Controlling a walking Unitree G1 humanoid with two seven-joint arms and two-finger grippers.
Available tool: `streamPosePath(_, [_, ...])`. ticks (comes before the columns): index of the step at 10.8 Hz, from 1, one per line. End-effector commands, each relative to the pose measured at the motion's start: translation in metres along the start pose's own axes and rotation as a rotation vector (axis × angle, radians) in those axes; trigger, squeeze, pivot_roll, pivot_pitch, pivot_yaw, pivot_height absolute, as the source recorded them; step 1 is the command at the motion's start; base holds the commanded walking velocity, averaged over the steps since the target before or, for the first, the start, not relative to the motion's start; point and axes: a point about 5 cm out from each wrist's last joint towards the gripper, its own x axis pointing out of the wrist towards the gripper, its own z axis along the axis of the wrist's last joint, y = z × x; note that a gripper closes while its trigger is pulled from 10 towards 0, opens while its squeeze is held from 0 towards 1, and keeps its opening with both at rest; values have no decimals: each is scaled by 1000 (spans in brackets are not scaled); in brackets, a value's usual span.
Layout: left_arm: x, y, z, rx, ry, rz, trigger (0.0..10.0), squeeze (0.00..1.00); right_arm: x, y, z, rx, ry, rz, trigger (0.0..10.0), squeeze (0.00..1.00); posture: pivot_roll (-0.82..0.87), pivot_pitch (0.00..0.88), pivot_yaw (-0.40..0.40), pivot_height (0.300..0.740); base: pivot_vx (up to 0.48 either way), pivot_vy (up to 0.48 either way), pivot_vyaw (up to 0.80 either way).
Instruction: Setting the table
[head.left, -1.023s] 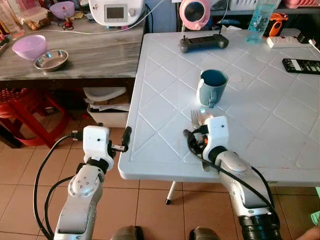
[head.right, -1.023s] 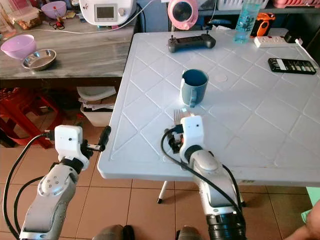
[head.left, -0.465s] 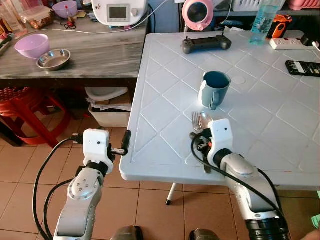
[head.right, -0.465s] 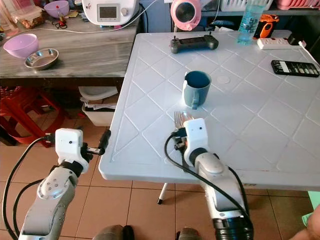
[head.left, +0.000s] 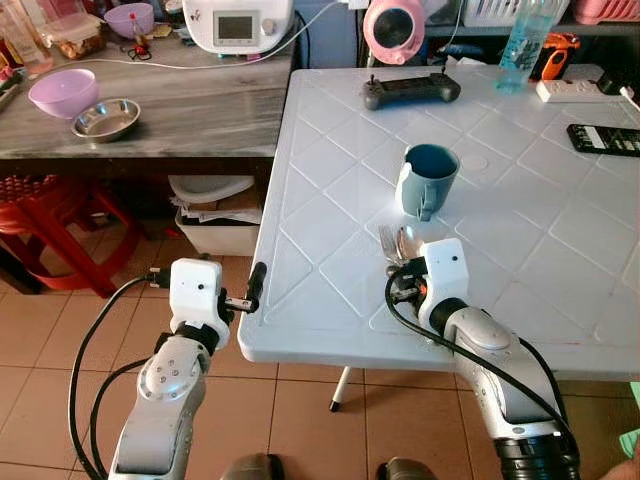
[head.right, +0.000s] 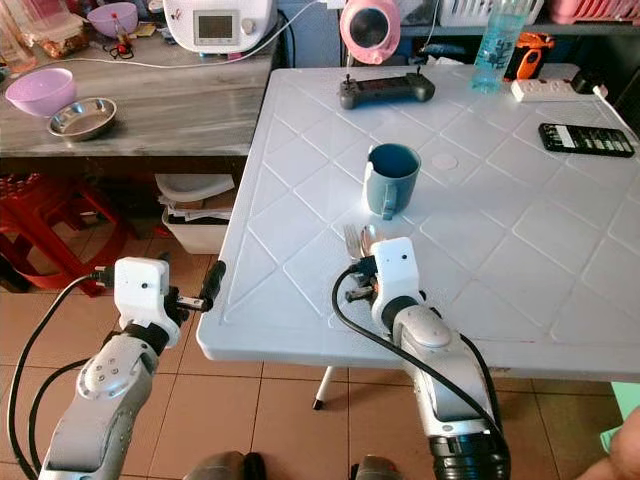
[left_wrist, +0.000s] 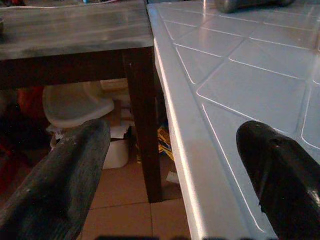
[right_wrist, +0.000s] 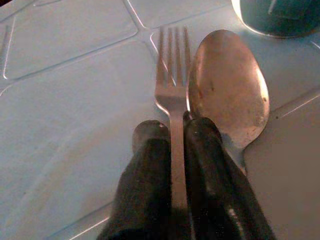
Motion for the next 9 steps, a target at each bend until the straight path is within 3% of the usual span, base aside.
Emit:
streamPosePath(1, [-2,1,0,4,7,9,10000,0,-6,-7,-61,54,279,-48,0,0,-27,105,83,740,0,0,0])
streamPosePath(5, [3,9,3,-9,-15,70,10000,0,-4,-1,-1,174,-53,-61,0,0,-39,94,75,740,0,0,0])
streamPosePath(7, [5,8,5,-13,-29,72,10000,0,-5,-2,23,185,-168,-82,0,0,-41,90,74,740,0,0,0])
streamPosePath(9, [5,8,5,-14,-28,73,10000,0,-7,-5,28,187,-207,-107,0,0,-43,89,73,740,0,0,0])
